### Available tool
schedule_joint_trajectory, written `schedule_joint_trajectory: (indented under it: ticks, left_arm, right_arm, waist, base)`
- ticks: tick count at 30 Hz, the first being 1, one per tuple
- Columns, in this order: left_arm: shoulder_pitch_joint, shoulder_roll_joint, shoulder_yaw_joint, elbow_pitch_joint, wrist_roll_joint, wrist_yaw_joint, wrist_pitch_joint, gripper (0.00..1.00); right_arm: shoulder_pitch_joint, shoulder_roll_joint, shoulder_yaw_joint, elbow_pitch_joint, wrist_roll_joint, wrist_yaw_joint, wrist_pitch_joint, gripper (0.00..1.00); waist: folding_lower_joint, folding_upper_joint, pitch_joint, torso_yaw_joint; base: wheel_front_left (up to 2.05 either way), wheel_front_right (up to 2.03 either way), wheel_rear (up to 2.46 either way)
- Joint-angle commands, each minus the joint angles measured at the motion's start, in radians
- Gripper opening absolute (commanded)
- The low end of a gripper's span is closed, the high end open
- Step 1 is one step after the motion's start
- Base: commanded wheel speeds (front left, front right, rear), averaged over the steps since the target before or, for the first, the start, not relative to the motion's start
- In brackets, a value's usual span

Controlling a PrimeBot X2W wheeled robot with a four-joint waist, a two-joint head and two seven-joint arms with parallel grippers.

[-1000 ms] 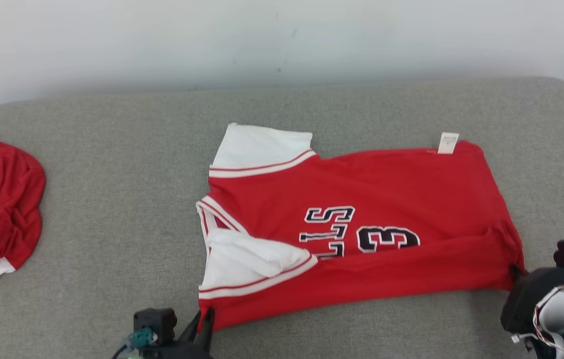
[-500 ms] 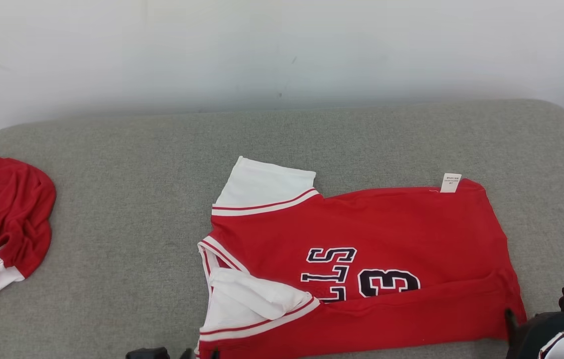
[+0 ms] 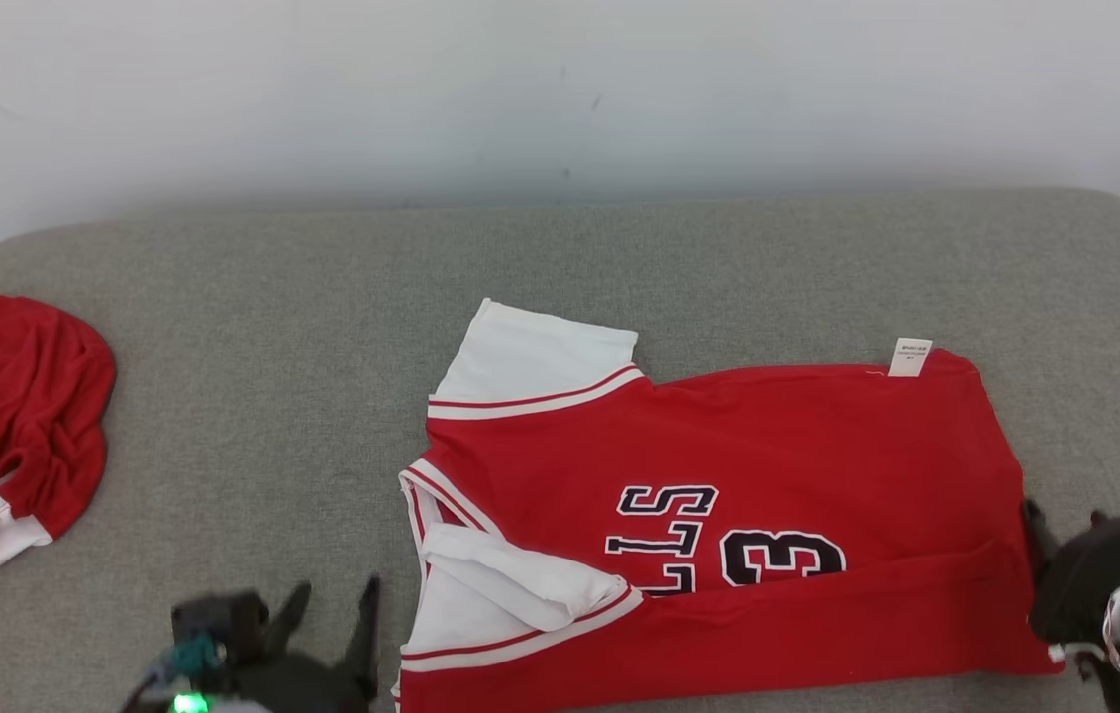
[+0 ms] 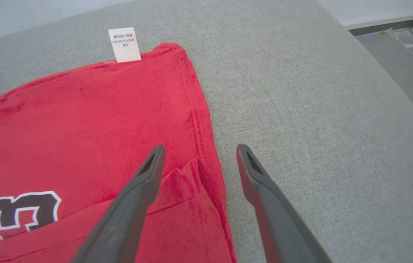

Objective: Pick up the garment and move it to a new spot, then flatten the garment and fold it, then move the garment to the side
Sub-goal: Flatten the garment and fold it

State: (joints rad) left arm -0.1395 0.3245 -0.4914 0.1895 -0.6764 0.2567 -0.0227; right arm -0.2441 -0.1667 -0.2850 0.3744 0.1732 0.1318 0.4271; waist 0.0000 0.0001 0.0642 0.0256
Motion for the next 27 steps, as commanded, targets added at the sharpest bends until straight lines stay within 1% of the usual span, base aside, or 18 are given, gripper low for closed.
schedule_joint_trajectory:
  ticks: [1, 3, 5, 8, 10, 16, 20, 23, 27]
  left_arm:
    - [-0.034, 0.005, 0.006, -0.005, 0.006, -0.002, 0.005, 1.0]
    - [-0.093, 0.01, 0.008, 0.006, 0.01, -0.012, 0.024, 1.0]
    - [-0.154, -0.006, 0.01, 0.025, -0.016, -0.036, 0.055, 1.0]
    - [-0.259, -0.011, 0.013, 0.07, -0.036, -0.062, 0.11, 1.0]
    - [-0.324, -0.029, 0.012, 0.099, -0.043, -0.078, 0.14, 1.0]
    - [-0.516, -0.044, 0.002, 0.205, -0.064, -0.119, 0.251, 1.0]
    - [-0.64, -0.046, 0.003, 0.268, -0.066, -0.133, 0.301, 1.0]
    - [-0.721, -0.04, -0.015, 0.312, -0.037, -0.143, 0.328, 1.0]
    - [-0.809, -0.022, -0.028, 0.361, -0.018, -0.158, 0.371, 1.0]
  right_arm:
    - [-0.021, -0.014, 0.006, -0.012, 0.002, -0.002, 0.006, 1.0]
    - [-0.059, -0.029, 0.022, -0.024, 0.006, -0.002, 0.026, 1.0]
    - [-0.106, -0.04, 0.041, -0.029, 0.012, -0.002, 0.047, 1.0]
    - [-0.177, -0.064, 0.068, -0.018, -0.01, -0.003, 0.086, 1.0]
    - [-0.232, -0.058, 0.082, -0.011, -0.02, -0.002, 0.103, 1.0]
    - [-0.398, -0.052, 0.166, 0.058, -0.029, -0.003, 0.143, 1.0]
    - [-0.49, -0.041, 0.211, 0.117, -0.034, -0.003, 0.14, 1.0]
    - [-0.543, -0.051, 0.268, 0.151, -0.047, -0.002, 0.125, 1.0]
    - [-0.596, -0.044, 0.33, 0.189, -0.026, -0.003, 0.1, 1.0]
  waist:
    - [0.0, -0.0001, 0.012, 0.0]
    - [0.0, -0.0001, 0.031, -0.002]
    - [0.0, -0.0001, 0.051, -0.006]
    - [0.0, -0.0001, 0.087, -0.016]
    - [0.0, -0.0001, 0.113, -0.023]
    - [0.0, -0.0001, 0.219, -0.067]
    - [0.0, -0.0001, 0.279, -0.094]
    - [0.0, -0.0001, 0.317, -0.11]
    - [0.0, -0.0001, 0.357, -0.141]
  base:
    - [0.0, 0.0, 0.0]
    - [0.0, 0.0, 0.0]
    - [0.0, 0.0, 0.0]
    - [0.0, 0.0, 0.0]
    - [0.0, 0.0, 0.0]
    - [0.0, 0.0, 0.0]
    - [0.0, 0.0, 0.0]
    - [0.0, 0.0, 0.0]
    - [0.0, 0.0, 0.0]
